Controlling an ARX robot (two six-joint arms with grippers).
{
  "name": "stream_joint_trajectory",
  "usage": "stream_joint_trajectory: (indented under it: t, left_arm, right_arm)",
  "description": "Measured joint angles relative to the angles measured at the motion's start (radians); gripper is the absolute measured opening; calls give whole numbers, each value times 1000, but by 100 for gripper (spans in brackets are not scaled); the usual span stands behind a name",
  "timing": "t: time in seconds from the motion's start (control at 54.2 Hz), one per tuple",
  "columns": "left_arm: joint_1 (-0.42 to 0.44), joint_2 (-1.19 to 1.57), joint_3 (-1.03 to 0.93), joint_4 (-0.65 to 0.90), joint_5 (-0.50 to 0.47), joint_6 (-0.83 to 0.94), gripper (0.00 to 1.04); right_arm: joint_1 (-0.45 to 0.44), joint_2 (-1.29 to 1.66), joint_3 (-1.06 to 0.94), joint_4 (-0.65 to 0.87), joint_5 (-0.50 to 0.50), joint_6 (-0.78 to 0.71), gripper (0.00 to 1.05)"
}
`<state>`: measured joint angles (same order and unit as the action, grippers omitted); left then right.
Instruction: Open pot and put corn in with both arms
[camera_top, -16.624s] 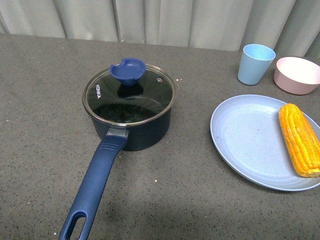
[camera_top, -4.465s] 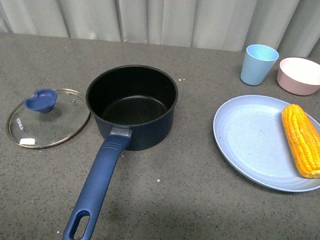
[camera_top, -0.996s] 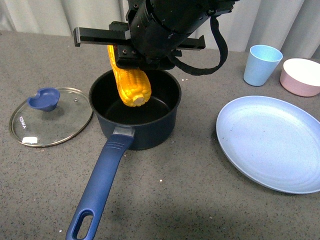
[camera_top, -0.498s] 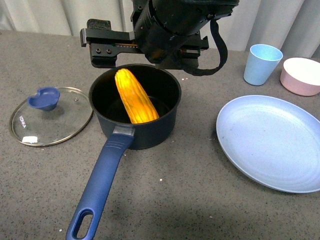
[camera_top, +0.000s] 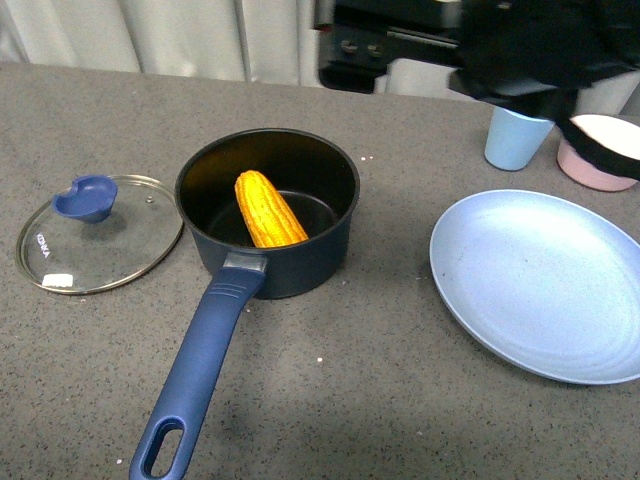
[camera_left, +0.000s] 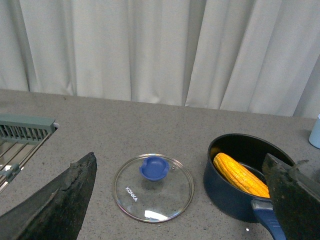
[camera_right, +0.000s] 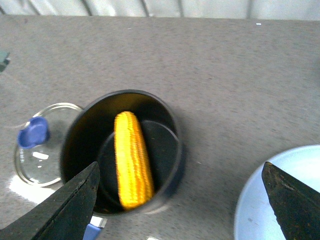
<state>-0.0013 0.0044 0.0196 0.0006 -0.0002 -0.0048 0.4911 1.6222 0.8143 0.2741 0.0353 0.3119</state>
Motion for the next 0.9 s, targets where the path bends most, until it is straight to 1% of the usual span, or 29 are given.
stream_joint_trajectory:
  t: [0.074,0.166,0.221,0.351,0.369,0.387,0.406,0.424,0.461,0.48,0.498,0.535,0.554,0.59,0.609,0.646,0.756,0.83,0.904]
  left_arm:
    - [0,0,0,0,0,0,98]
    - [0,0,0,0,0,0,98]
    - [0,0,0,0,0,0,98]
    - [0,0,0,0,0,0,98]
    - [0,0,0,0,0,0,98]
    - [0,0,0,0,0,0,98]
    - [0,0,0,0,0,0,98]
    - [0,0,0,0,0,0,98]
    - [0,0,0,0,3,0,98]
    - [0,-1,0,0,2,0,98]
    - [0,-1,0,0,1,0,98]
    - [0,-1,0,0,-4,0,98]
    - [0,0,0,0,-3,0,98]
    - [0,0,0,0,-4,0,98]
    - [0,-1,0,0,-3,0,98]
    - [0,-1,0,0,-2,0,98]
    - [0,-1,0,0,0,0,98]
    - [0,-1,0,0,0,0,98]
    - [0,-1,0,0,0,0,98]
  right_arm:
    - [-34,-87,-126,16,31,-4,95]
    - [-67,-181,-232,32,56,-26,95]
    - [-77,-228,-277,63,83,-57,95]
    - [-90,-276,-317,95,100,-93,95]
    - [-87,-262,-332,151,134,-112,93]
    - [-85,-253,-345,199,147,-119,92]
    - [-84,-233,-373,299,212,-150,88]
    - [-85,-222,-388,350,233,-163,86]
    - [-92,-189,-454,539,300,-212,79]
    - [-101,-183,-488,613,308,-228,76]
    - [-107,-182,-506,650,308,-237,74]
    - [-130,-193,-561,764,308,-261,67]
    - [-136,-200,-570,785,307,-265,65]
    - [-163,-249,-600,840,289,-282,56]
    - [-177,-285,-613,842,271,-289,51]
    - [-194,-328,-634,835,250,-295,44]
    - [-266,-463,-709,753,188,-306,15]
    - [-293,-536,-733,708,156,-308,1]
    - [-315,-601,-748,665,132,-311,1]
